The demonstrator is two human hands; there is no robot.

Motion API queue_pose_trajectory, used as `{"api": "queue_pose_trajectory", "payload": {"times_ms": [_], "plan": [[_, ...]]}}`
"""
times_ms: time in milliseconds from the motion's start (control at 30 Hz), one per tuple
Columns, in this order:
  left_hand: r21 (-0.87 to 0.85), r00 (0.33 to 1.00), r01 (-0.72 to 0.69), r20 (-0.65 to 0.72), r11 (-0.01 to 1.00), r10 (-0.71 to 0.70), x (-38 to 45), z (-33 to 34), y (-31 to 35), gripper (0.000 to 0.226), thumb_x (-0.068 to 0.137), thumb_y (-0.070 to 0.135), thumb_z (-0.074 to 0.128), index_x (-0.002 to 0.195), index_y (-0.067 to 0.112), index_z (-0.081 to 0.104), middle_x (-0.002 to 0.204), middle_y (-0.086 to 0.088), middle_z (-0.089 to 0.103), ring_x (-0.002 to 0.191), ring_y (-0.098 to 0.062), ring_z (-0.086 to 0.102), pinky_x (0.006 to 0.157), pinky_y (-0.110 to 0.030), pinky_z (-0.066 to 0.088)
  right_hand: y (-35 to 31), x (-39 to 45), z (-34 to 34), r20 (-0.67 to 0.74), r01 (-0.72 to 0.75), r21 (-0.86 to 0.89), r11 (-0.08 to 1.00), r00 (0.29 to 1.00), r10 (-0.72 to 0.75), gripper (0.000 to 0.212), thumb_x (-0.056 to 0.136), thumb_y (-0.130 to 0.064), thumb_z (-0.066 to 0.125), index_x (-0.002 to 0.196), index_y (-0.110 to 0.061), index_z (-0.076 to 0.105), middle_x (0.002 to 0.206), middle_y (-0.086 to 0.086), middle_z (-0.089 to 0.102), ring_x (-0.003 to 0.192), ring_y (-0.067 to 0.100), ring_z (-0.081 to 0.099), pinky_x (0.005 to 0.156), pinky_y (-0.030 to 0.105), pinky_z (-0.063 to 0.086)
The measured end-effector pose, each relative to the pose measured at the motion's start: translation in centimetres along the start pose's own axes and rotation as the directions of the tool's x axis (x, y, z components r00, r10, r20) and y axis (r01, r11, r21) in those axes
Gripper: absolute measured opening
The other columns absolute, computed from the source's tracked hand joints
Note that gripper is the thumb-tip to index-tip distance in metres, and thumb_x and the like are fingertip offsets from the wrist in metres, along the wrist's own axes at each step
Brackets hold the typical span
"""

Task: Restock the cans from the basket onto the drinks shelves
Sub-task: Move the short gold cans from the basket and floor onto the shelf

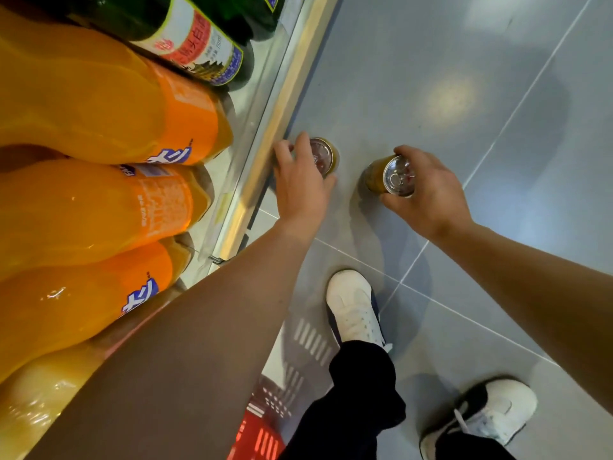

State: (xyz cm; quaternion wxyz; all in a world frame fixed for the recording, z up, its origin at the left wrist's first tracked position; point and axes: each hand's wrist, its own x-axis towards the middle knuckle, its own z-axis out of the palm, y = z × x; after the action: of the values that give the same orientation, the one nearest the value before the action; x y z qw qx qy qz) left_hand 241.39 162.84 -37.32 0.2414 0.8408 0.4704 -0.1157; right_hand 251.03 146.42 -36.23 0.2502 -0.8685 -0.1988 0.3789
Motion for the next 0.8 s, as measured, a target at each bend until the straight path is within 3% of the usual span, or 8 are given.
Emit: {"api": "queue_pose_trajectory", "payload": {"times_ms": [200,333,533,700,800], "plan": [[-0.11,0.994,0.1,0.054,0.989,-0.095,-1.0,-1.3,0.7,0.074,0.078,0.027,0.08,0.141,0.019,0.041,0.141,-0.006,0.049,0.131,-0.026,0.047,0.105,-0.035,0.043,-1.3,-1.7,-1.4,0.008,-0.005,0.011,1.0,1.0,0.005,0.078,0.077,-0.029,0.079,0.143,-0.024,0.037,0.138,0.006,0.052,0.121,0.026,0.052,0.099,0.034,0.044],[-0.22,0.987,0.161,0.067,0.962,-0.149,-6.1,-5.8,1.5,0.075,0.078,0.029,0.08,0.141,0.02,0.042,0.142,-0.003,0.051,0.132,-0.024,0.046,0.104,-0.031,0.04,-3.4,-5.7,-5.5,0.024,0.013,-0.039,0.999,1.0,-0.012,0.074,0.075,-0.034,0.081,0.138,-0.021,0.044,0.13,0.006,0.058,0.114,0.027,0.057,0.094,0.035,0.048],[-0.247,0.984,0.174,0.081,0.953,-0.159,-18.0,-17.7,3.1,0.075,0.069,0.03,0.086,0.135,0.02,0.052,0.131,-0.002,0.062,0.12,-0.024,0.056,0.093,-0.024,0.039,-8.9,-15.8,-13.8,0.076,0.104,-0.12,0.987,0.993,-0.095,0.07,0.071,-0.049,0.08,0.13,-0.027,0.05,0.119,0.004,0.065,0.104,0.025,0.063,0.088,0.037,0.053],[-0.275,0.986,0.164,0.036,0.947,-0.16,-30.5,-27.8,6.0,0.077,0.063,0.029,0.089,0.132,0.02,0.056,0.121,-0.005,0.068,0.112,-0.027,0.061,0.093,-0.032,0.049,-15.3,-26.4,-21.4,0.107,0.238,-0.148,0.96,0.969,-0.224,0.07,0.071,-0.04,0.083,0.132,-0.028,0.05,0.12,0.002,0.064,0.105,0.025,0.062,0.087,0.031,0.051],[-0.31,0.984,0.175,0.017,0.935,-0.178,-38.6,-33.4,7.6,0.074,0.064,0.031,0.087,0.131,0.023,0.055,0.117,-0.001,0.067,0.105,-0.021,0.061,0.086,-0.025,0.045,-19.3,-33.6,-25.4,0.134,0.34,-0.178,0.923,0.938,-0.319,0.069,0.071,-0.039,0.082,0.131,-0.027,0.05,0.12,0.002,0.063,0.105,0.025,0.061,0.087,0.035,0.052]]}}
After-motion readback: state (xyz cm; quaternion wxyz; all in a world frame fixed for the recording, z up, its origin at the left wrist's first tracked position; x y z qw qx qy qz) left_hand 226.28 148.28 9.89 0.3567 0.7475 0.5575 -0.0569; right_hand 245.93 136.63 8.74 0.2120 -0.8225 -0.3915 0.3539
